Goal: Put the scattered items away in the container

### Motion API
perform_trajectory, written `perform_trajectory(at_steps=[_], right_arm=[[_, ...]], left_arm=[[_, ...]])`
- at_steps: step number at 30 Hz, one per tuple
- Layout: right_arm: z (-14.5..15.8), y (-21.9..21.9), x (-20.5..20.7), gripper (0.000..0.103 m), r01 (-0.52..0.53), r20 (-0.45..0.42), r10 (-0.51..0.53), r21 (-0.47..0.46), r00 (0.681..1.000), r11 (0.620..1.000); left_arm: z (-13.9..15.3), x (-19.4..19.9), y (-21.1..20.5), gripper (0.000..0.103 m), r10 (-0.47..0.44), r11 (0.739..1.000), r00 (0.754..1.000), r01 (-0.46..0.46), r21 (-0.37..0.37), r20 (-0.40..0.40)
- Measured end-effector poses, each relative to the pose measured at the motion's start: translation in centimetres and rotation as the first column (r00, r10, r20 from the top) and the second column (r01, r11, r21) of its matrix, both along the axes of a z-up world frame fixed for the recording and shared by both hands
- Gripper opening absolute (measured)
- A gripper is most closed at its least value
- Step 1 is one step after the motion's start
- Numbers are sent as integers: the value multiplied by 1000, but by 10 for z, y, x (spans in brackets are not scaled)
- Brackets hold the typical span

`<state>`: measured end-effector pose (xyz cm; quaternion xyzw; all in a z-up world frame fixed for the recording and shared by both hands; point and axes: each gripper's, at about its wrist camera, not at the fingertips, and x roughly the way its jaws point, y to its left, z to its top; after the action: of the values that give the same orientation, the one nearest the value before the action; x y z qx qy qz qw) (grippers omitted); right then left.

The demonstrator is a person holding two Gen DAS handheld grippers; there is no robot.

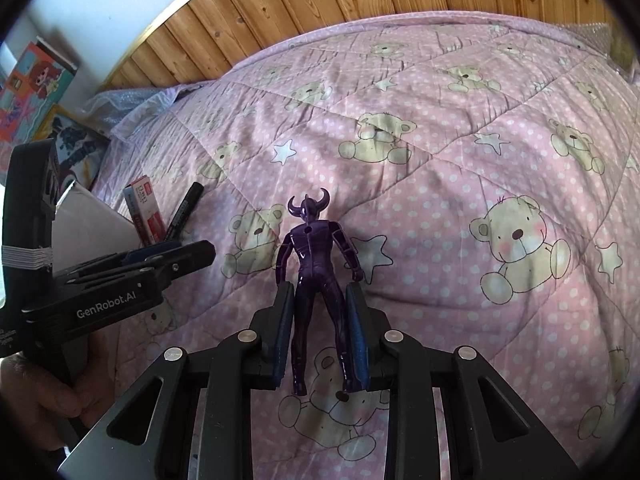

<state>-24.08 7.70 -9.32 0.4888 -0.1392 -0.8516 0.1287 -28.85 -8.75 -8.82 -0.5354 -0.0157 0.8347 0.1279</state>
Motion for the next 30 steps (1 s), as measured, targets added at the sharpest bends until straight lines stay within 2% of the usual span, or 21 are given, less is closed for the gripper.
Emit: perform_trajectory(at_steps=[1,5,8,9,11,13,16,17,19,20,21,22,23,24,25,27,30], right_arm=[[-1,1,0,29,9,-2,-9,3,1000,1000],[-6,4,-3,31,21,18,-20,-16,1000,1000],[-5,4,-1,32,14,14,-14,-21,1000,1000],[-5,4,-1,33,11,15,-10,-23,1000,1000],[-5,2,-2,33,11,16,-10,-21,1000,1000],[-5,1,-5,33,12,17,-12,-22,1000,1000],[-3,-1,-8,35,12,13,-11,-25,1000,1000],[-4,-2,-9,35,11,14,-10,-23,1000,1000],[-5,-3,-9,35,5,18,-5,-27,1000,1000],[-5,-3,-8,32,6,19,-5,-24,1000,1000],[-6,-3,-8,29,6,19,-5,-22,1000,1000],[-6,-3,-8,27,1,20,-1,-21,1000,1000],[-6,-3,-7,27,-1,18,1,-21,1000,1000],[-6,-2,-7,27,-1,18,1,-23,1000,1000],[-6,-1,-7,27,0,18,0,-27,1000,1000],[-3,1,-7,27,8,10,-8,-33,1000,999],[6,6,-7,27,19,-5,-20,-76,1000,997]], left_arm=[[0,-2,-3,68,26,1000,1000,-26,-6,-3],[4,-8,-25,69,138,987,990,-139,80,17],[12,5,-40,69,171,975,984,-176,137,49],[15,10,-44,69,184,971,982,-188,147,42],[22,15,-54,68,232,966,973,-231,113,3],[24,10,-62,68,253,960,967,-249,131,-18],[21,-13,-48,68,219,975,975,-218,34,-22],[20,-22,-40,68,194,981,980,-194,-4,-41],[22,-37,-36,68,194,974,975,-204,-95,-108],[20,-45,-36,68,186,975,975,-198,-98,-118],[16,-51,-40,68,161,981,982,-170,-91,-103],[5,-60,-40,68,153,980,986,-160,-115,-67],[-5,-63,-45,53,155,982,988,-156,-106,-18],[-12,-67,-53,44,172,982,985,-171,-76,8],[-10,-68,-58,34,191,979,981,-192,-65,-17],[-6,-66,-63,33,183,983,983,-183,-14,0],[11,-52,-56,33,141,990,989,-142,-18,-46]])
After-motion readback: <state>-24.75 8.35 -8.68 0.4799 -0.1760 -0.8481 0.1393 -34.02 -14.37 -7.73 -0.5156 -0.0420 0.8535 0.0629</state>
